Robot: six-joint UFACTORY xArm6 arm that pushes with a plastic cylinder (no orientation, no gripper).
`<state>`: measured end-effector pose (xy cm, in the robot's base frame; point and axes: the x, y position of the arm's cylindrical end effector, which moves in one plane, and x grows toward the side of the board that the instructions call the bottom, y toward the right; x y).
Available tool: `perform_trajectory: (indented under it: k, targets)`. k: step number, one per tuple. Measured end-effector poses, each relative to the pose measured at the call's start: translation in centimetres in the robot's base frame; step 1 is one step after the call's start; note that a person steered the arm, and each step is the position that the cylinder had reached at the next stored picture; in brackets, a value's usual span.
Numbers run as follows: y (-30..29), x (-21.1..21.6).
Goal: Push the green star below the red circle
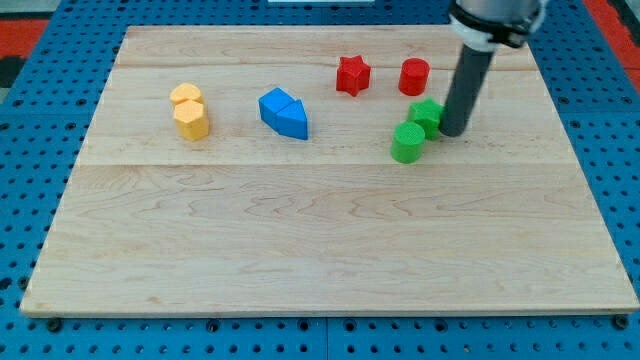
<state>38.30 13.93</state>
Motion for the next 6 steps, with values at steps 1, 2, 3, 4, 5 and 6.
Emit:
perform_trajectory:
  k: [1, 2, 3, 4, 5, 6]
  targets:
    - [-1.9, -0.4]
    - [2.5, 2.7]
    - [-2.6, 1.4]
    - [-7.3, 1.0]
    - [-6.6, -1.7]
    - [-4.3, -0.9]
